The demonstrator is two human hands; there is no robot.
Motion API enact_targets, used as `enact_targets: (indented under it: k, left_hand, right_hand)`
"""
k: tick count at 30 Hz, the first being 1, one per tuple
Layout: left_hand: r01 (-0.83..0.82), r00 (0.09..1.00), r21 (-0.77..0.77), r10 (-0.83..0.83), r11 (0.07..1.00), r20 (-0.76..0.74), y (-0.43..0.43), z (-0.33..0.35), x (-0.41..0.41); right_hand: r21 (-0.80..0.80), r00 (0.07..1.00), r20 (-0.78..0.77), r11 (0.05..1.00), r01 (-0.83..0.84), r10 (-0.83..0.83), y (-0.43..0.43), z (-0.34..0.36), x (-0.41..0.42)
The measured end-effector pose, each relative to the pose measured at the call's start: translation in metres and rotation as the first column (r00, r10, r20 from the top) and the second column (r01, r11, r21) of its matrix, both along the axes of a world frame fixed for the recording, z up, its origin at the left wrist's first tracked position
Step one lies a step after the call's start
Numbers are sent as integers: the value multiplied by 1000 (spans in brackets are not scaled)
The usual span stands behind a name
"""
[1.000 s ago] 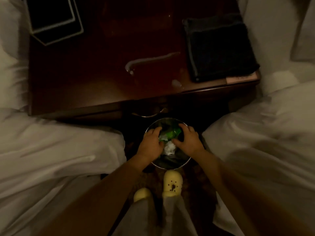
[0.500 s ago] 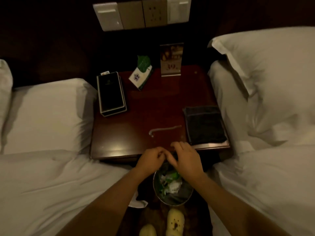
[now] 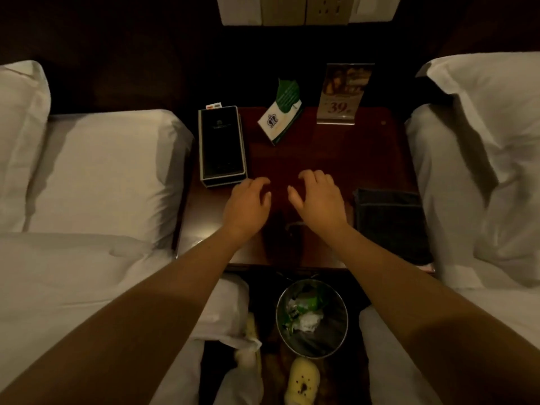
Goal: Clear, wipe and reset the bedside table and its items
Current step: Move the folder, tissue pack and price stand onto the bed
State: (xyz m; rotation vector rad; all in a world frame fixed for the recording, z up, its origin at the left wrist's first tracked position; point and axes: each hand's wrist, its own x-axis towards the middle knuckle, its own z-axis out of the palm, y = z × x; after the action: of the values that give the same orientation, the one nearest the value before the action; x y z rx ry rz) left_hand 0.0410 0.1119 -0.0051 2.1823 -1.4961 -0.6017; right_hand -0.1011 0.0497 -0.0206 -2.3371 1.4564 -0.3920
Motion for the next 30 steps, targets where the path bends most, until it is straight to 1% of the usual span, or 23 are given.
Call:
enact_targets:
  k: [5,7,9,13,16,18,21,22,23,24,26,27,28,30]
  left_hand:
    - [-134,990,28,133,991,41,-15,-20,48]
    - [-205,977,30,203,978,62,-25,-25,70]
    - [-241,968,29,238,970,78,-35,-30,93]
    - [-246,963,83,234,966,134,-54,-41,129]
    - [-285,958,171,274,943,86,-72,-52,155]
    - [-292,956,227,286,929,58,-79,-60,166]
    - [-275,960,272,278,922,28,-86,-70,176]
    - [-270,958,284,286,920,-13,-87,-74,179]
    - [-268,949,288,303,919,-85,-89,-77,181]
    - [-273,924,276,331,922,-190,-90,-79,183]
    - [-324,816,224,391,919,-425,-89,-83,188]
    - [-358,758,211,415,910,-503,-86,-83,191]
    - [-390,718,206,436,897,-542,-84,-82,195]
    - [-469,671,185,484,864,-562,-77,-81,205]
  right_hand:
    - [150,998,-46,988,-23,30,-9,-23,40]
    - [197,996,-65,979,-46,60,-19,-29,59]
    - [243,996,-68,969,-40,58,-33,-31,81]
    - [370,999,-30,928,37,-27,-61,-34,126]
    - [432,998,2,900,54,-61,-78,-40,163]
    - [442,996,1,894,75,-84,-86,-44,184]
    - [464,983,0,871,162,-183,-97,-48,208]
    - [475,976,-5,858,195,-219,-101,-49,214]
    - [483,969,-11,847,220,-245,-103,-50,218]
    - [490,966,-15,840,233,-259,-106,-51,221]
    - [506,966,-10,833,226,-256,-108,-52,228]
    - [516,968,-1,829,214,-250,-108,-52,233]
    - [528,970,14,825,200,-244,-106,-52,239]
    - [537,970,57,827,169,-235,-98,-51,256]
